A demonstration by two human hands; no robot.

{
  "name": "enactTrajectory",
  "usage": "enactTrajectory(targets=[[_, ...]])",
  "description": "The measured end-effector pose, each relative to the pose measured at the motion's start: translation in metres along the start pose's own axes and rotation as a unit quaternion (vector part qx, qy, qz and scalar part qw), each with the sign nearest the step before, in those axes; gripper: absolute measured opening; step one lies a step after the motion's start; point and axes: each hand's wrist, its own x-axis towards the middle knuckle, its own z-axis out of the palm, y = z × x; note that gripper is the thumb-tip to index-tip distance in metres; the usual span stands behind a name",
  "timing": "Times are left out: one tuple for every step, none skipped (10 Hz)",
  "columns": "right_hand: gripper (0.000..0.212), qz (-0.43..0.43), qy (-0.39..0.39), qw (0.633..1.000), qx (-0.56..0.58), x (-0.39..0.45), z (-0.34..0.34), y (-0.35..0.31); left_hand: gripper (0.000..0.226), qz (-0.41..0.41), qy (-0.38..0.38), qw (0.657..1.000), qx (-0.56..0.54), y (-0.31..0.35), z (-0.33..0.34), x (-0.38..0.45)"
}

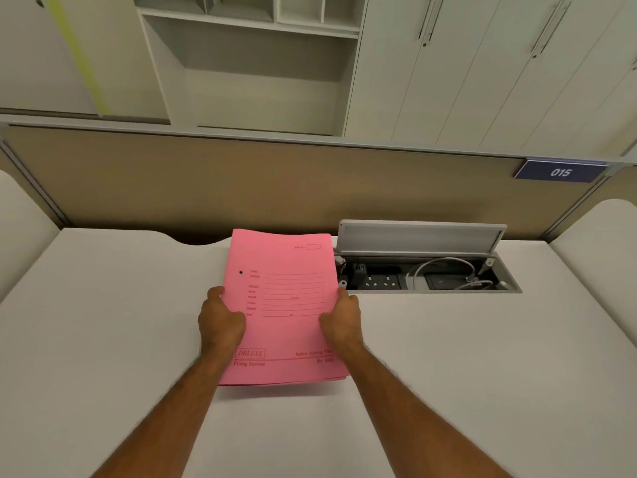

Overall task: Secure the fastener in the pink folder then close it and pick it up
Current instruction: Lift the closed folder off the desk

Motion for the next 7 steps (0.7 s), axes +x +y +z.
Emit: enactTrajectory(targets=[[0.053, 0.000, -0.001, 1.000, -0.013, 0.010, 0.007, -0.002, 0.052, 0.003, -0.004, 1.000, 0.011, -0.003, 0.006, 0.013], [0.051, 0.003, -0.003, 1.000, -0.013, 0.020, 0.012, -0.004, 0.055, 0.003, -0.009, 1.000, 0.022, -0.008, 0.014, 0.027], [0.056, 0.001, -0.001, 1.000, -0.017, 0.028, 0.019, -0.004, 0.057, 0.013, -0.012, 0.999, 0.029, -0.013, 0.024, 0.041], [0.055, 0.011, 0.000, 1.000, -0.027, 0.031, 0.025, -0.001, 0.057, 0.019, -0.013, 0.999, 0.033, -0.018, 0.031, 0.047], [0.052, 0.025, 0.007, 0.999, -0.036, 0.035, 0.030, 0.002, 0.057, 0.026, -0.004, 0.998, 0.049, -0.021, 0.037, 0.055], [0.051, 0.026, 0.018, 0.998, -0.056, 0.036, 0.033, 0.005, 0.057, 0.022, 0.002, 0.996, 0.087, -0.024, 0.042, 0.057], [0.059, 0.015, 0.058, 0.992, -0.107, 0.031, 0.033, 0.006, 0.055, 0.011, 0.008, 0.991, 0.137, -0.023, 0.041, 0.051]])
